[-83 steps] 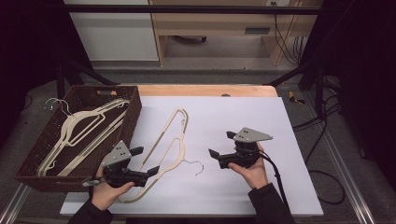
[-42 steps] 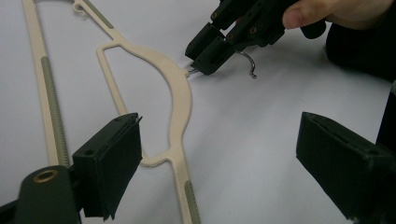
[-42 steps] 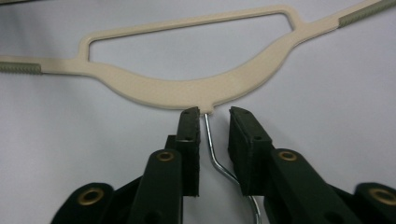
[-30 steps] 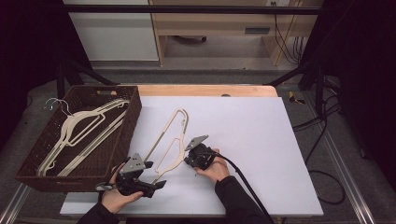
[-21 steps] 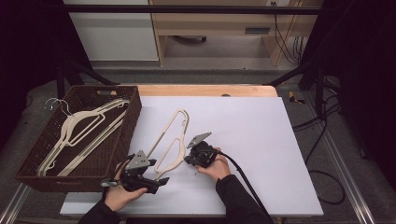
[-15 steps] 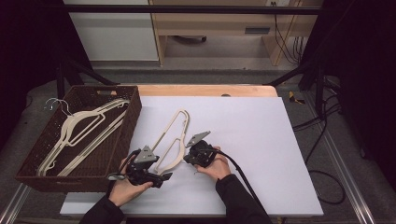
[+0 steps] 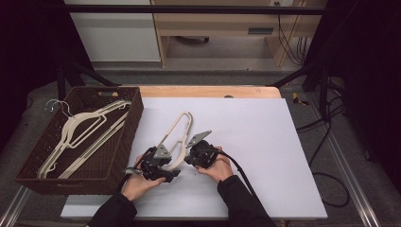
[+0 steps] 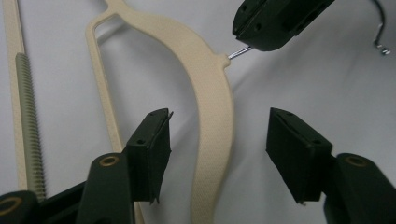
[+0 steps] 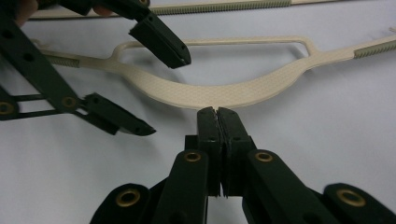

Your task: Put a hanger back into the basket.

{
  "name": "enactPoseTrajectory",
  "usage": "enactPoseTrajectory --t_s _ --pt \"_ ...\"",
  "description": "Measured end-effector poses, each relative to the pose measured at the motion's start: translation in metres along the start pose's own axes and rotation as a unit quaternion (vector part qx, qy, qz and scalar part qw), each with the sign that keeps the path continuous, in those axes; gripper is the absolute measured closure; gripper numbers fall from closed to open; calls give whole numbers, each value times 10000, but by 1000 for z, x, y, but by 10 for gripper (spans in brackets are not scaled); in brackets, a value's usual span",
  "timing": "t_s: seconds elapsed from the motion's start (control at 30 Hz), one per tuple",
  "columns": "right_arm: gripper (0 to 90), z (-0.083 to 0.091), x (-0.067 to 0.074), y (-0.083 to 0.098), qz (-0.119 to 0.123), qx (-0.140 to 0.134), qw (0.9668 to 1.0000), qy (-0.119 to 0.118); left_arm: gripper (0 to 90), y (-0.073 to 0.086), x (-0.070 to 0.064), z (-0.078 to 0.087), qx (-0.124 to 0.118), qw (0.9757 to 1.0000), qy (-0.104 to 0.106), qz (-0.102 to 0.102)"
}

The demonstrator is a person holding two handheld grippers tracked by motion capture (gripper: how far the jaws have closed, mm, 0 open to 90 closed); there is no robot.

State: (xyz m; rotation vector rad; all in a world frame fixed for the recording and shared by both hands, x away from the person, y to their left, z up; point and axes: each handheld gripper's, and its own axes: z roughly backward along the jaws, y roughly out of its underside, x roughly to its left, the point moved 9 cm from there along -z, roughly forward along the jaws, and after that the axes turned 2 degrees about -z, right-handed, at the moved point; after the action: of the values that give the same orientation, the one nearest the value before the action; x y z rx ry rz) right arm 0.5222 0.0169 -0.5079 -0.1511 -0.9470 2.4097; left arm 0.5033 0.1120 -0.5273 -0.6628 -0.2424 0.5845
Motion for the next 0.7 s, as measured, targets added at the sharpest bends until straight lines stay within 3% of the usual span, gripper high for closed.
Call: enactPoseTrajectory --t_s 0.2,0.4,0.7 --pt "894 3 1 -4 21 -52 10000 11 570 3 4 -6 179 9997 -129 -44" --pt "894 5 3 -5 81 0 10000 2 697 3 3 -5 196 9998 1 -22" --pt "893 8 5 -10 137 -13 9999 54 726 -1 2 -1 182 9995 -153 -224"
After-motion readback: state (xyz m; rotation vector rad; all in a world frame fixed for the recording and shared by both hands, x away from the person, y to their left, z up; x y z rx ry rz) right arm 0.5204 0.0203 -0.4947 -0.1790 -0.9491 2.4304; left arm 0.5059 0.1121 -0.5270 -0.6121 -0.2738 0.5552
